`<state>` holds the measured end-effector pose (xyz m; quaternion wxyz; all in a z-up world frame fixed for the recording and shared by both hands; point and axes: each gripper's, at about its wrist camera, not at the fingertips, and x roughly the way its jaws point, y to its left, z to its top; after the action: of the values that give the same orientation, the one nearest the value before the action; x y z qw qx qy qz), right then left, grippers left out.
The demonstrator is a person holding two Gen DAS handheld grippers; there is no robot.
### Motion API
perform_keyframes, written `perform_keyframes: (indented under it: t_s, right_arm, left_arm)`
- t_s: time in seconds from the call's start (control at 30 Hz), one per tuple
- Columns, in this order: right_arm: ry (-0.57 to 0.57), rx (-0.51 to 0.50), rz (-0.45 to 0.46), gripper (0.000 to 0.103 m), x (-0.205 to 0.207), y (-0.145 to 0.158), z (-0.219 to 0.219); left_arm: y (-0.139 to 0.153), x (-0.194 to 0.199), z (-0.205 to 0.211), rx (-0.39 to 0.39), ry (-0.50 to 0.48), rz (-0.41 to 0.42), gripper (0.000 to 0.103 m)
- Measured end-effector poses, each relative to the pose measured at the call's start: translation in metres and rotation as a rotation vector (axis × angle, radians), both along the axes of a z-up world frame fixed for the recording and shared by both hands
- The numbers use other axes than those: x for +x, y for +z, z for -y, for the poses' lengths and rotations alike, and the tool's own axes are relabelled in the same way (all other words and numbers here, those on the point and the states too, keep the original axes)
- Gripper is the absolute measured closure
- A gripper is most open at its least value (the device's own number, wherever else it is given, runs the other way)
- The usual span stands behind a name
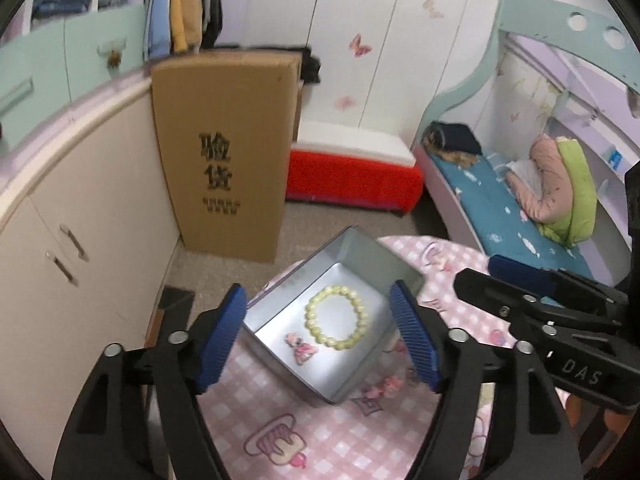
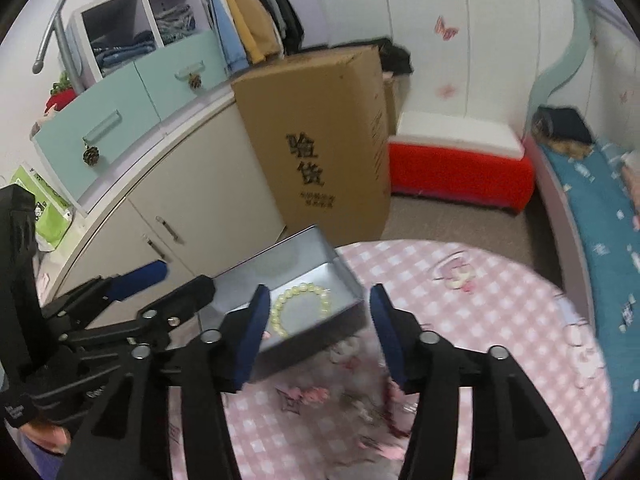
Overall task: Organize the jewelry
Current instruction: 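Move the right tool back to the pale jade pendant and grasp it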
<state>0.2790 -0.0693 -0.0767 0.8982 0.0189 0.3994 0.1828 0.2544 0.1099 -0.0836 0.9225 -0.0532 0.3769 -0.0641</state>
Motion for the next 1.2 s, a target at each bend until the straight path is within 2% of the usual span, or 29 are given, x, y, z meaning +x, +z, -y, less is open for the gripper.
perform_keyframes:
  t_s: [0.03,0.1,0.3,0.5,0.6,0.83,1.03,1.2]
  right_arm:
    - [-0.003,-0.004,0.015,0.044,-0.005,0.004,0.005]
    - [-0.022,-0.013,0.054,0.039,-0.023,0.012,0.022]
    - [-0.091,-0.056,0.100,0.038,-0.066,0.005,0.070]
    - [-0.157,-0.101,0.052,0.038,-0.084,-0.033,0.103]
    - [-0.179,-0.098,0.014,0.038,-0.090,-0.055,0.114]
    - [-0.200,-0.107,-0.053,0.038,-0.099,-0.094,0.128]
    - [-0.194,-0.098,-0.080,0.038,-0.104,-0.109,0.135]
    - [-0.183,-0.092,-0.080,0.038,-0.100,-0.113,0.137]
  left_arm:
    - [0.004,-0.006,0.004,0.001,-0.002,0.019,0.022]
    - [0.013,-0.022,0.014,0.009,-0.002,0.065,0.020]
    - [0.013,-0.058,0.039,0.007,-0.003,0.106,0.020]
    - [-0.020,-0.074,0.067,0.037,-0.011,0.058,0.020]
    - [-0.042,-0.074,0.087,0.060,-0.041,0.001,0.020]
    - [-0.087,-0.068,0.125,0.113,-0.097,-0.071,0.020]
    - [-0.106,-0.054,0.137,0.092,-0.089,-0.122,0.020]
    - [-0.118,-0.044,0.144,0.119,-0.062,-0.148,0.020]
